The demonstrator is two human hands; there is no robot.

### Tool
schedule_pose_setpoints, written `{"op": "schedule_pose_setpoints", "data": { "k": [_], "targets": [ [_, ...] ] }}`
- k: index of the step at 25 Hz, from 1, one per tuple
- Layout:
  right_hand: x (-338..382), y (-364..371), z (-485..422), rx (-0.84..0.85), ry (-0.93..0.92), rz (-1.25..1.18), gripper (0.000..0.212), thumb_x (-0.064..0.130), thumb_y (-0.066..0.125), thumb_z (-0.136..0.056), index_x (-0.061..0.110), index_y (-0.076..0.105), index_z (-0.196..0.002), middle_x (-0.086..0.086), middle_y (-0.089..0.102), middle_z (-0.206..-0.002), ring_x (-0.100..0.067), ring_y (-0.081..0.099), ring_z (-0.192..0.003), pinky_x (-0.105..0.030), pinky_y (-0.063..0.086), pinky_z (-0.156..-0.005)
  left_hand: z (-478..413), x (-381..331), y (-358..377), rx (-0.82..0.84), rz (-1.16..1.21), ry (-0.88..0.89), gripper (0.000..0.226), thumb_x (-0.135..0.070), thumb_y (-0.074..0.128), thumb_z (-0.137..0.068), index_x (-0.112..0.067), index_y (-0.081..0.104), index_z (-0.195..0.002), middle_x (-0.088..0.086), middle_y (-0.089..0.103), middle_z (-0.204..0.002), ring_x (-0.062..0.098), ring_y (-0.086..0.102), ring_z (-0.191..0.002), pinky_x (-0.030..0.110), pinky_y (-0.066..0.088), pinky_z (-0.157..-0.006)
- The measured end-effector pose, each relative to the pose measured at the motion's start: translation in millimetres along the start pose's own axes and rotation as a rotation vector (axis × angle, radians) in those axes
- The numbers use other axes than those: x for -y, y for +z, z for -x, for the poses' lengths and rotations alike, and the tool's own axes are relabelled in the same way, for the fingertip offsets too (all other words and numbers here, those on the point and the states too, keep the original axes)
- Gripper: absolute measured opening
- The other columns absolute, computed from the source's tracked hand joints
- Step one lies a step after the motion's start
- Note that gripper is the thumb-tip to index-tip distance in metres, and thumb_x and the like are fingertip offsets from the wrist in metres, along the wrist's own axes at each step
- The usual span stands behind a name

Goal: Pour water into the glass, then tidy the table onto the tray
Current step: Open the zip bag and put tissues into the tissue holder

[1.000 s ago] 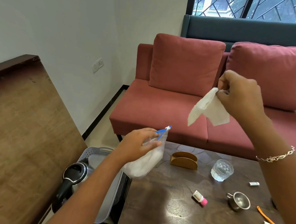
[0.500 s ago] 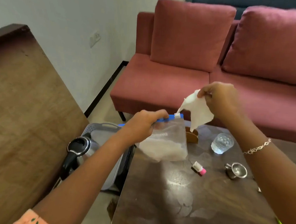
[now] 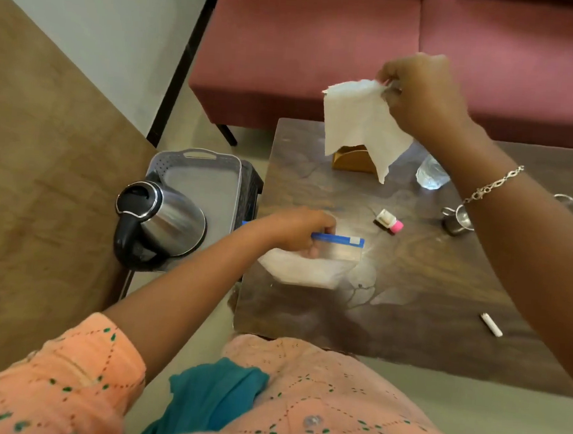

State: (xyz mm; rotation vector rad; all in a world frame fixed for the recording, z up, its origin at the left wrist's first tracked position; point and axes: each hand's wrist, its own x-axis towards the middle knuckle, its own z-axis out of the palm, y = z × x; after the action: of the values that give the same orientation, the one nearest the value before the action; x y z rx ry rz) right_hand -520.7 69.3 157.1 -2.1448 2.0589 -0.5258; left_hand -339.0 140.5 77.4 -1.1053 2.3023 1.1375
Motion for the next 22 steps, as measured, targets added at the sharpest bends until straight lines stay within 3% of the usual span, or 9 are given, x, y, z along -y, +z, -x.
{"op": "schedule_pose_setpoints", "data": {
  "k": [3,6,12,15,17,19,22],
  "targets": [
    [3,10,8,0.092,-0.019,0.037,0.035,-0.003,0.047,-0.081,0.011,0.068,-0.105,-0.019,0.067,-0.105,-0.041,0.060,-0.092,-0.043,0.051,-0.077,-24,11,26,0.199,0.062,-0.029,0.026,0.004,0.060,-0.078,-0.006,0.056,-0.102,-0.006,0.054,-0.078,0.024,0.057,-0.085,0.027,0.040,-0.063],
    [4,18,17,0.171,-0.057,0.055,0.036,-0.002,0.047,-0.080,0.012,0.067,-0.105,-0.017,0.067,-0.108,-0.040,0.059,-0.095,-0.042,0.048,-0.078,-46,29,49,0.203,-0.006,-0.047,0.027,0.001,0.064,-0.076,-0.008,0.058,-0.101,0.002,0.055,-0.094,0.019,0.050,-0.083,0.024,0.035,-0.058],
    [2,26,26,0.187,-0.062,0.066,0.027,0.001,0.052,-0.084,0.009,0.066,-0.106,-0.016,0.066,-0.111,-0.037,0.060,-0.096,-0.041,0.048,-0.081,-78,52,63,-0.092,-0.138,-0.119,0.027,-0.004,0.051,-0.082,-0.011,0.056,-0.108,0.015,0.064,-0.099,0.024,0.051,-0.074,0.030,0.036,-0.061],
    [2,27,29,0.197,-0.081,0.061,0.024,0.001,0.053,-0.085,0.007,0.066,-0.104,-0.016,0.066,-0.109,-0.035,0.061,-0.095,-0.042,0.049,-0.081,-86,55,62,-0.216,-0.114,-0.206,0.031,-0.013,0.054,-0.085,-0.008,0.049,-0.115,0.018,0.060,-0.109,0.031,0.056,-0.093,0.037,0.043,-0.073],
    [3,25,30,0.214,-0.094,0.048,0.023,0.002,0.052,-0.086,0.007,0.066,-0.103,-0.016,0.066,-0.109,-0.034,0.061,-0.096,-0.042,0.049,-0.081,-85,54,62,-0.359,0.034,-0.279,0.056,-0.024,0.066,-0.082,-0.007,0.038,-0.127,0.019,0.049,-0.127,0.032,0.048,-0.114,0.039,0.041,-0.089],
    [4,23,32,0.225,-0.094,0.046,0.024,0.002,0.051,-0.086,0.007,0.066,-0.103,-0.016,0.067,-0.108,-0.034,0.061,-0.096,-0.043,0.050,-0.081,-74,47,57,-0.539,0.344,-0.280,0.092,-0.033,0.076,-0.072,-0.009,0.020,-0.141,0.016,0.034,-0.143,0.029,0.034,-0.130,0.040,0.036,-0.101],
    [6,16,31,0.259,-0.089,0.023,0.026,0.003,0.051,-0.086,0.010,0.066,-0.107,-0.016,0.066,-0.111,-0.034,0.060,-0.098,-0.041,0.049,-0.082,-53,33,40,-0.773,0.686,-0.091,0.104,-0.034,0.080,-0.064,-0.017,0.015,-0.143,0.010,0.029,-0.148,0.022,0.028,-0.135,0.036,0.030,-0.106]
  ]
}}
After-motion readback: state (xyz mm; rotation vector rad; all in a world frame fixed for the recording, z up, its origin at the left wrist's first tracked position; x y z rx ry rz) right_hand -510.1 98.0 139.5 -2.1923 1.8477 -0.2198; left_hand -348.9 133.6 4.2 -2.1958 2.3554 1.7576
